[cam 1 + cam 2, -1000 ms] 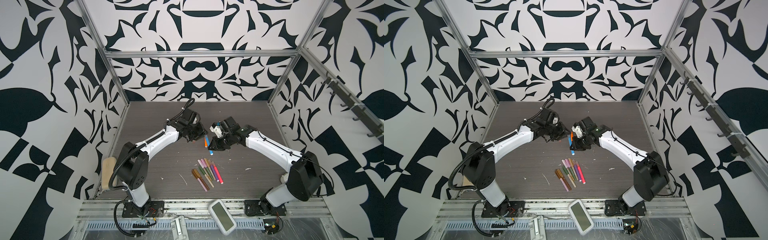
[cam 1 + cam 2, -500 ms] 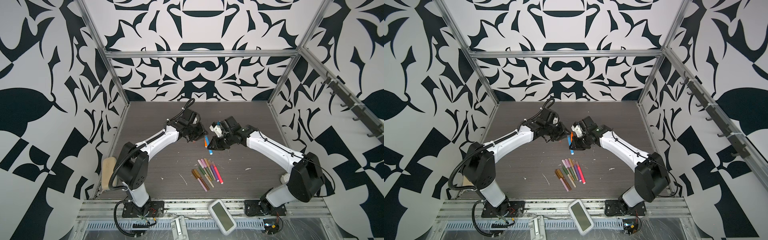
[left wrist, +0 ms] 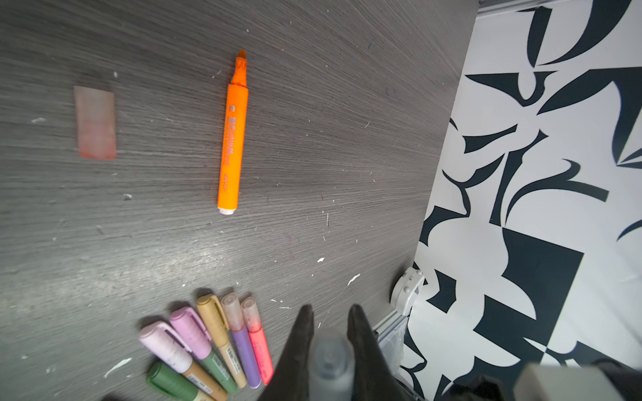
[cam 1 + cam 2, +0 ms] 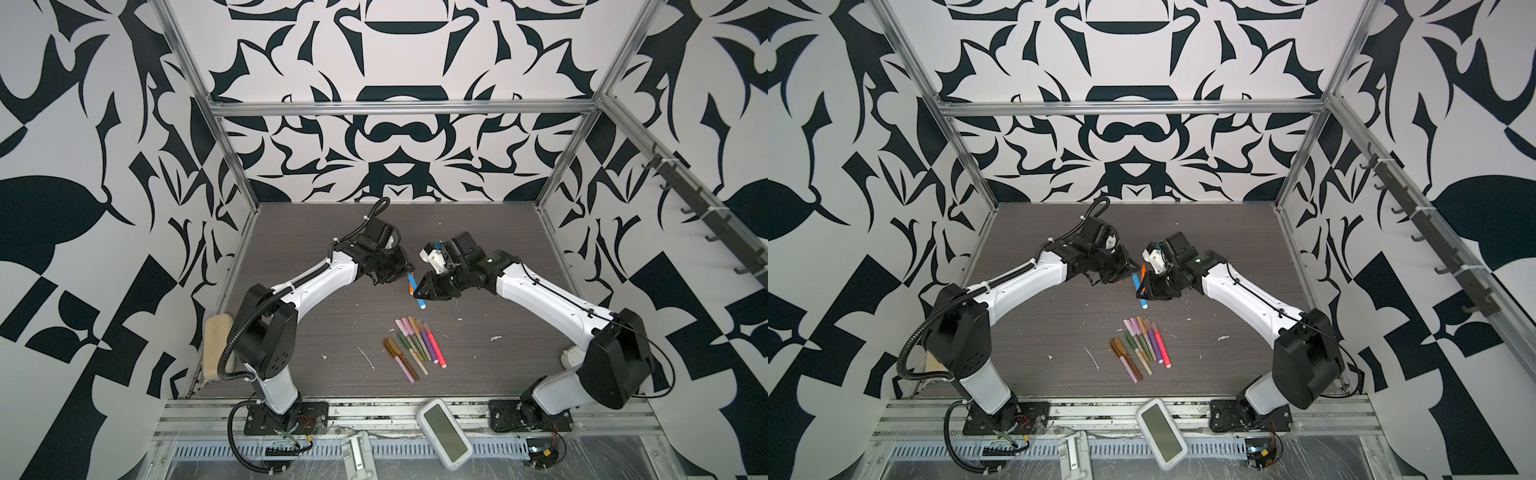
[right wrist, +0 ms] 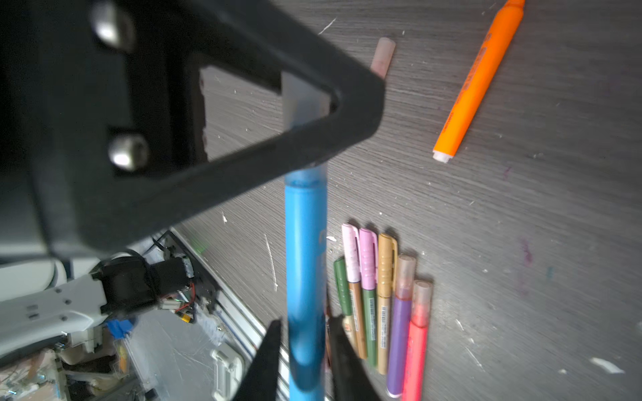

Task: Open the pen caps
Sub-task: 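Grip the clear cap of the blue highlighter with the left gripper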

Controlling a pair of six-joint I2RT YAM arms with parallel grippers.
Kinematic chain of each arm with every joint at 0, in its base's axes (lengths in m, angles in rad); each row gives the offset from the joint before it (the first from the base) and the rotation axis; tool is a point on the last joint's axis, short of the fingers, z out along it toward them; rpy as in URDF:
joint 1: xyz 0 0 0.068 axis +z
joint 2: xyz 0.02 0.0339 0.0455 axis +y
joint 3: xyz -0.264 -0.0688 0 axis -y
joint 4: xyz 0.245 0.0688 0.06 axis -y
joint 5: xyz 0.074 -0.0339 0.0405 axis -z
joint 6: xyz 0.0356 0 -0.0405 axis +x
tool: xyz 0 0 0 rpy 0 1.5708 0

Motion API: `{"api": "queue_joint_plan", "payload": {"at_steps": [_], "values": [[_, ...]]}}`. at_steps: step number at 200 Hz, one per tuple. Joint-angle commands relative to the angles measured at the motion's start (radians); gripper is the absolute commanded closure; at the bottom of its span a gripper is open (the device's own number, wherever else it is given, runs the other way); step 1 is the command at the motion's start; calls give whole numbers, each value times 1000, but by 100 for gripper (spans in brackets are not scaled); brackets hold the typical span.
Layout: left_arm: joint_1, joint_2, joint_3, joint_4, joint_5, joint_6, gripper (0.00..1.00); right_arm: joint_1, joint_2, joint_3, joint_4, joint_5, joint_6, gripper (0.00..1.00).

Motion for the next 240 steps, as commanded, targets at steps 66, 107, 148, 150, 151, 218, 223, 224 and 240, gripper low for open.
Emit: {"api": "queue_joint_plan", "payload": {"at_steps": [66, 107, 148, 150, 151, 218, 223, 224, 240], "values": [[-1, -12, -16, -17, 10, 3, 100, -103, 50, 18, 131, -229, 64, 68], [-1, -18, -20, -21, 5, 4, 100, -94, 46, -6, 130, -247, 58, 67], [0, -3, -10, -17, 6, 1, 100, -63, 46, -17, 121, -247, 50, 67], [-1, -3, -8, -17, 5, 1, 100, -62, 46, -17, 119, -245, 49, 67], [0, -2, -8, -17, 5, 0, 100, -61, 46, -17, 118, -245, 49, 67], [8, 0, -4, -4, 3, -12, 100, -44, 45, -45, 100, -228, 48, 70], [9, -2, -7, 1, 4, -16, 100, -43, 48, -45, 95, -230, 47, 69], [9, -2, -8, 2, 4, -16, 100, -43, 48, -45, 94, -230, 47, 69], [13, -1, -11, 20, 8, -26, 100, -43, 51, -48, 84, -227, 39, 68]]}}
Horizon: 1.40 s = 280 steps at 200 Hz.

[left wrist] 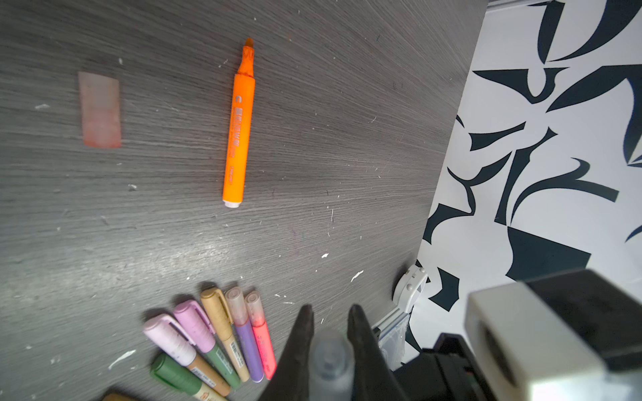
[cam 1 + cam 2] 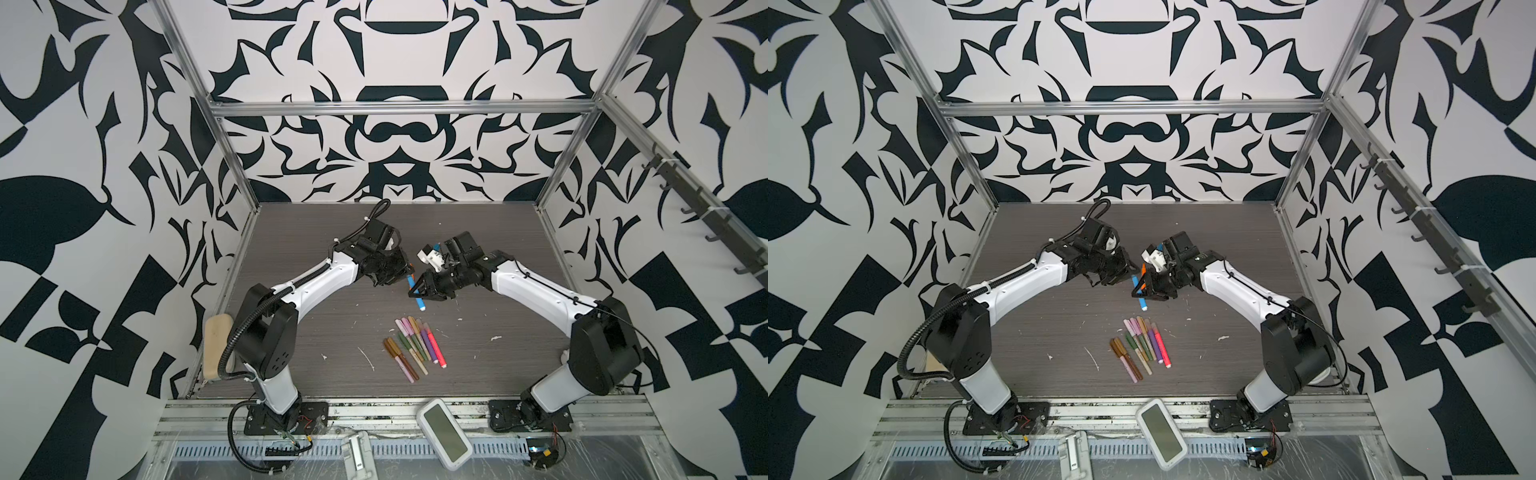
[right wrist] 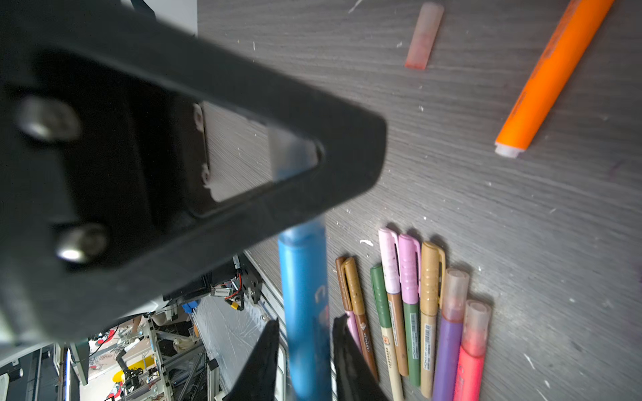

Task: Open the pen caps
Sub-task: 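Grip the clear cap of the blue highlighter with the left gripper, then pull the left gripper away with the cap while the right holds the highlighter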

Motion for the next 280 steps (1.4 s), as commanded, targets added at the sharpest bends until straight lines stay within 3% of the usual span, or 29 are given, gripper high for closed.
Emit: {"api": "queue_joint_plan", "payload": {"at_steps": [1, 18, 33, 76, 97, 119, 136, 148, 158, 219, 280], "values": [[9, -1, -5, 27, 6, -17, 100, 6, -22, -1, -18, -13, -17, 68], [10, 0, 2, 29, 7, -20, 100, 6, -28, -6, -21, -1, -19, 79], [12, 4, 9, 15, 13, -14, 100, 6, -36, -3, -23, 20, -19, 100], [70, -2, -20, 21, 34, -21, 100, 7, -62, -12, -53, 61, -22, 100], [232, 53, 86, -46, 86, 61, 100, 30, -108, -55, -68, 70, -22, 100], [498, 210, 394, -223, 134, 158, 100, 74, -192, -115, -105, 99, -23, 100], [577, 330, 657, -378, 88, 247, 100, 79, -282, -183, -93, 121, 10, 100], [571, 405, 813, -507, 85, 317, 100, 76, -338, -220, -78, 158, 34, 100], [545, 430, 852, -566, 86, 354, 100, 73, -366, -228, -87, 188, 37, 100], [350, 320, 489, -512, -72, 464, 100, -32, -393, -188, -158, 380, 18, 100], [282, 410, 461, -632, -121, 554, 100, -116, -258, -112, -154, 355, -9, 100]]}}
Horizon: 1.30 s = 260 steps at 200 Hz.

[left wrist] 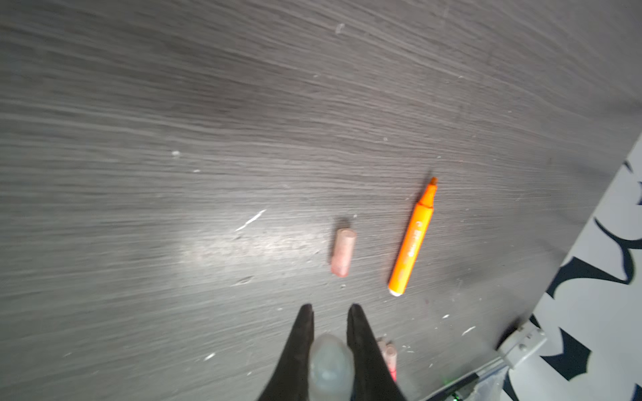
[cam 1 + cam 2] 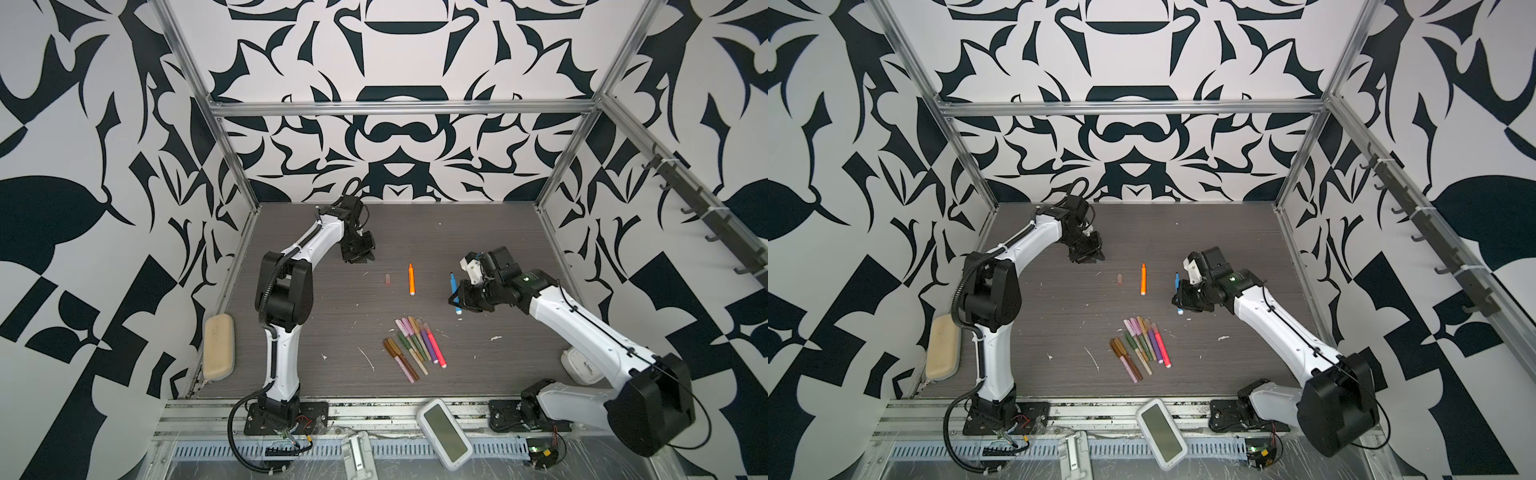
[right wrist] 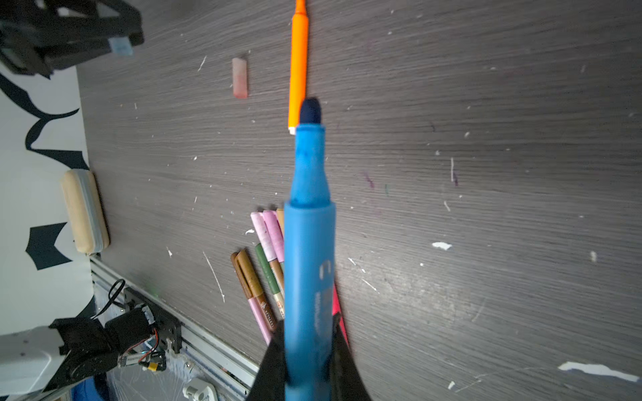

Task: Open the pen caps
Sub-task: 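Pull the left gripper away with the cap while the right holds the highlighter, then carry the clear cap with the left gripper toward the pink cap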

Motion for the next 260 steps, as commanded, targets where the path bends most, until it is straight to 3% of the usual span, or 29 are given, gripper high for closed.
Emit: {"api": "queue_joint_plan", "payload": {"at_steps": [1, 59, 260], "values": [[-7, 44, 3, -97, -36, 62, 100, -4, 38, 60, 4, -6, -24, 100], [-21, 115, 22, -81, 54, 67, 100, -4, 91, 65, 79, -69, 5, 100], [-55, 246, 113, -89, 106, 39, 98, -7, 57, 46, 70, -65, -6, 100]]}}
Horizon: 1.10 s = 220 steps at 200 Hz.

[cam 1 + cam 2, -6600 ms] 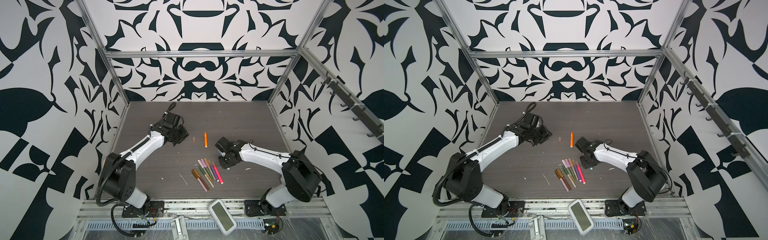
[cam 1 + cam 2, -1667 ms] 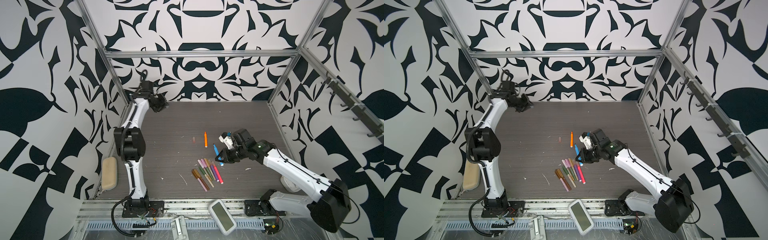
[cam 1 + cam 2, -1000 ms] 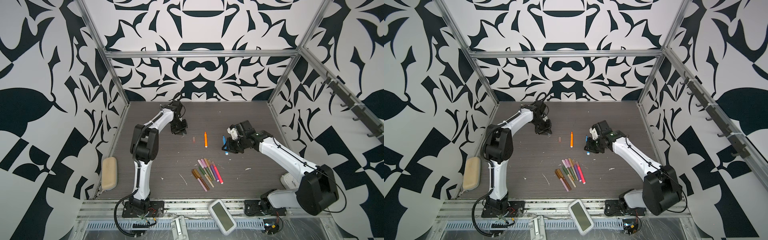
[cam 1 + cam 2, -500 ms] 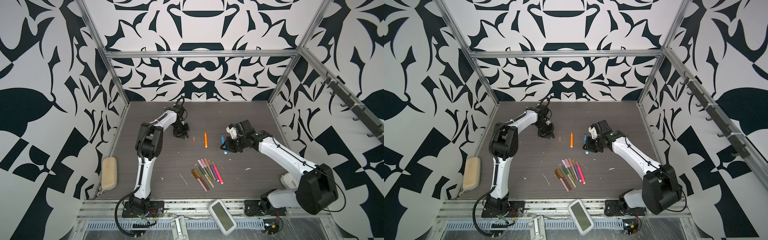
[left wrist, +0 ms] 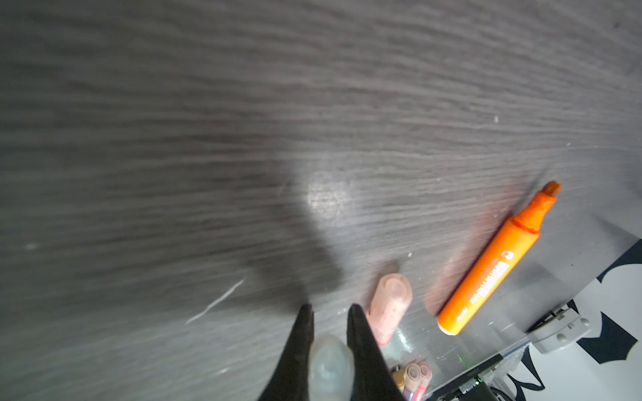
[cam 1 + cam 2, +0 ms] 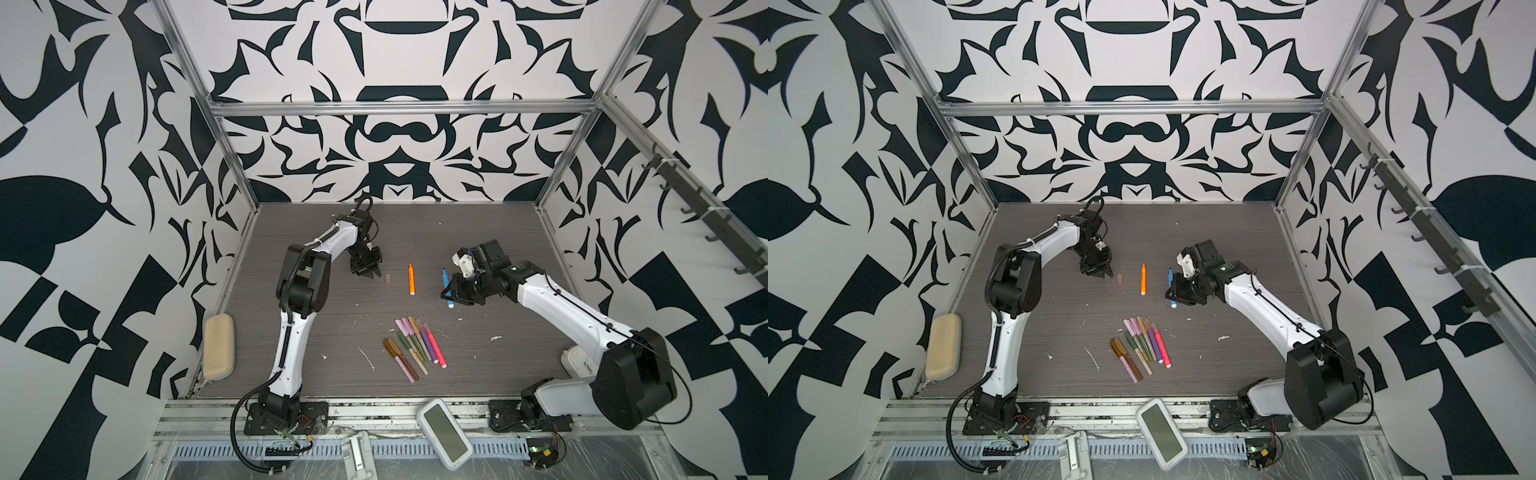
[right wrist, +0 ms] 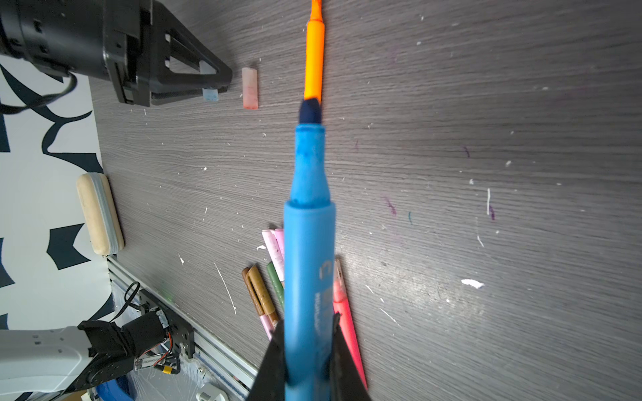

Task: Open the pen caps
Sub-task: 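Carry the clear cap with the left gripper toward the pink cap, then lower the clear cap beside the pink cap and open the left gripper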

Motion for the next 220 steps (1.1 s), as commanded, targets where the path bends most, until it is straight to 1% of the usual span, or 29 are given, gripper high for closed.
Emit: {"api": "queue_joint_plan", "payload": {"at_steps": [1, 27, 51, 100, 220], "values": [[-11, 21, 28, -43, 27, -4, 97, -4, -38, 14, 5, 1, -7, 100], [-23, 24, 27, -41, 31, -4, 94, -4, -48, 9, 4, 4, -7, 100], [-30, 24, 26, -39, 29, -9, 93, -4, -53, 4, 4, 2, -2, 100], [-29, 17, 21, -36, 26, -14, 89, -4, -59, 0, 5, 0, -1, 100], [-31, 23, 44, -34, 35, -34, 83, -4, -51, 1, 5, -10, -8, 100]]}}
